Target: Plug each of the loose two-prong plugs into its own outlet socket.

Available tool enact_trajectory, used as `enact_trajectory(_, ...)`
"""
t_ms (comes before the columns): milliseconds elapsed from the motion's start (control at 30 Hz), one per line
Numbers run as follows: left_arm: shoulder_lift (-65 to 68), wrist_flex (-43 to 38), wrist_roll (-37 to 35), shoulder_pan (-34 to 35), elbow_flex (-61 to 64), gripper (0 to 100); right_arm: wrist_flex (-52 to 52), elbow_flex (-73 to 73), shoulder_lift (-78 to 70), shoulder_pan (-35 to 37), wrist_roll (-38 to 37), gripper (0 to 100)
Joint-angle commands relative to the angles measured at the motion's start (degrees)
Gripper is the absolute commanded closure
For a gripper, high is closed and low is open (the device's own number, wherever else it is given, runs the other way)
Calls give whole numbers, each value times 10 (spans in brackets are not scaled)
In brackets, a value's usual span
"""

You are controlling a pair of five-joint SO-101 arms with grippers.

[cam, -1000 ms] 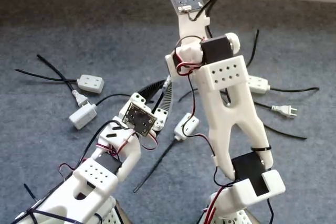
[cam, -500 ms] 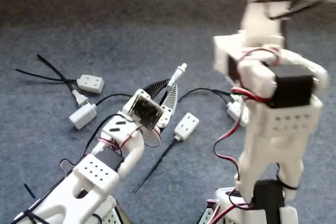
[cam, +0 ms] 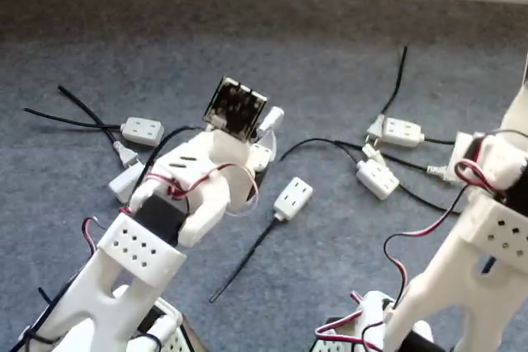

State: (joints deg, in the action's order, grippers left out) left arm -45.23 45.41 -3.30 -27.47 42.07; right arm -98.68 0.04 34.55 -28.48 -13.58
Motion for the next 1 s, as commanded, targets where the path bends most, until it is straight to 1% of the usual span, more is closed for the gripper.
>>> enact_trajectory(0,88,68,-12,-2,-109,993,25,98,62,-49,-26,990)
enact_trajectory(233,335,241,-17,-2,-340,993,177,364,191,-132,-34,990)
enact_trajectory(333,412,325,-21,-3,-456,993,233,483,259,-148,-34,990)
enact_trajectory(367,435,349,-37,-3,-492,993,245,523,284,-148,-34,990)
enact_trajectory(467,495,410,-104,-2,-584,993,265,632,366,-143,-34,990)
enact_trajectory(567,540,447,-178,-3,-653,993,271,716,457,-144,-34,990)
enact_trajectory(700,576,518,-334,-3,-721,993,267,803,573,-144,-34,990)
enact_trajectory(767,578,556,-416,-13,-748,993,269,843,608,-147,-35,989)
enact_trajectory(800,575,560,-448,-17,-749,993,270,858,615,-147,-39,989)
enact_trajectory(867,562,558,-477,-23,-747,993,272,873,612,-147,-54,989)
enact_trajectory(967,542,558,-475,-55,-742,993,287,880,592,-147,-55,989)
